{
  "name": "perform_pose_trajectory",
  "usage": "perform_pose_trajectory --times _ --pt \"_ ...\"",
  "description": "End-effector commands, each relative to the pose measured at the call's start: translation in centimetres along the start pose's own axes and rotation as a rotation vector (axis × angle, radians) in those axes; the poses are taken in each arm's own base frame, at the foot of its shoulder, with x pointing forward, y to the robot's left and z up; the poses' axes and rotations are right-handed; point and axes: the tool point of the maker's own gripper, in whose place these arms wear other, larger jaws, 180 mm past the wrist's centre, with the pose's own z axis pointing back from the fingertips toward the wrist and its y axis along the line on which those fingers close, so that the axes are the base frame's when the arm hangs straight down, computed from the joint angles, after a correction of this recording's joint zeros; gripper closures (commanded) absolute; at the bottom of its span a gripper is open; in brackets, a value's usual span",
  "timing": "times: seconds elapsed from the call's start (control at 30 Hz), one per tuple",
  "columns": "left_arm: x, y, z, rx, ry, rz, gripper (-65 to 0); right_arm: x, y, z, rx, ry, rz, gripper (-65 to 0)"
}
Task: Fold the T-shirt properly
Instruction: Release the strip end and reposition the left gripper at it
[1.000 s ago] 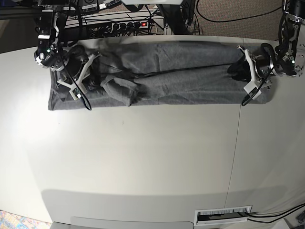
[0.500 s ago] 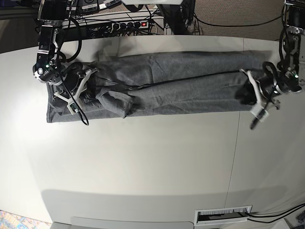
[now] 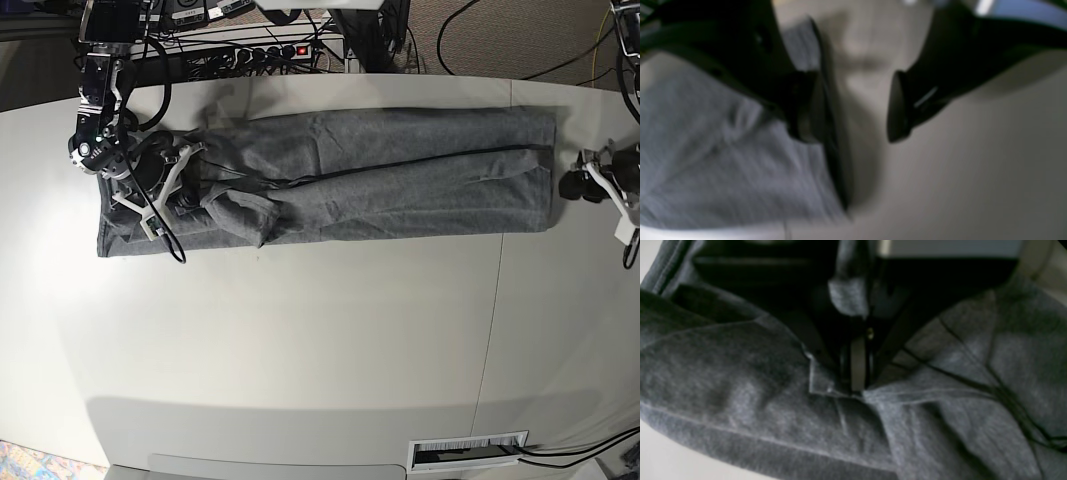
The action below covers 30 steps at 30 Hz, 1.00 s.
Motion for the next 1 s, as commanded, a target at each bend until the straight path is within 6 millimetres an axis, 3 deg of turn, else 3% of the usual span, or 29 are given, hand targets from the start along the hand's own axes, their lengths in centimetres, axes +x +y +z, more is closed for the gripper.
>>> perform_pose_trajectory --times 0.0,0.4,0.6,0.97 --pt "1.4 0.1 0.8 -0.020 -0.040 -0.008 -33.5 -0.9 -1.1 0.4 -0.036 0.061 0.021 0.0" --pt "-2.4 1.1 -0.4 -0.177 -0.020 0.230 -33.5 -0.9 -1.0 0.4 -0.035 0.061 0.020 0.0" --pt "-2.2 -0.2 -0.8 -0.250 -0.047 0.237 -33.5 -0.9 -1.0 0.4 -0.035 0.061 0.020 0.0" --pt "-4.2 -2.5 -3.4 -0.289 -0.011 0.242 -32.1 -1.1 -1.0 0.4 -0.035 0.069 0.020 0.0"
